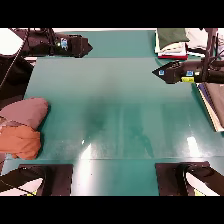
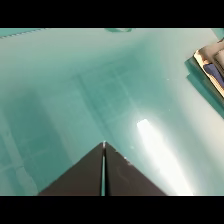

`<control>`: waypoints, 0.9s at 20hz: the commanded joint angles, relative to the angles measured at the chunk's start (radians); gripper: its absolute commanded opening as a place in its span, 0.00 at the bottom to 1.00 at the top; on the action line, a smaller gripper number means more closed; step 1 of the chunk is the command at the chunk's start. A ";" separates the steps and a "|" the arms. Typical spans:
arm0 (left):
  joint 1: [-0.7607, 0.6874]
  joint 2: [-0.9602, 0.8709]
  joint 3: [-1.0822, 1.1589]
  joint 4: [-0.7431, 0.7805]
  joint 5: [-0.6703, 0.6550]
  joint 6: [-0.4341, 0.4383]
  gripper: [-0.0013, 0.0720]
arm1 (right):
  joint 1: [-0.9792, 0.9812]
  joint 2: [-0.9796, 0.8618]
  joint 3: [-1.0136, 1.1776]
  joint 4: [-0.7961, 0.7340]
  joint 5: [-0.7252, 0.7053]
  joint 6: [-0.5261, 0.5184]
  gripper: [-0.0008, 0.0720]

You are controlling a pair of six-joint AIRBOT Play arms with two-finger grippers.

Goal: Fold the shirts.

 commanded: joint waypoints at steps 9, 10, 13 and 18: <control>0.000 -0.001 0.000 0.000 0.000 0.000 0.06 | 0.001 0.001 0.000 0.000 0.000 0.001 0.04; 0.000 -0.001 0.000 0.000 0.000 0.000 0.06 | 0.001 0.001 0.000 0.000 0.000 0.001 0.04; 0.000 -0.001 0.000 0.000 0.002 0.000 0.06 | 0.001 0.001 0.000 0.000 0.000 0.001 0.04; 0.100 0.051 0.009 0.121 -0.031 0.006 0.06 | 0.001 0.001 0.000 0.000 0.006 0.000 0.04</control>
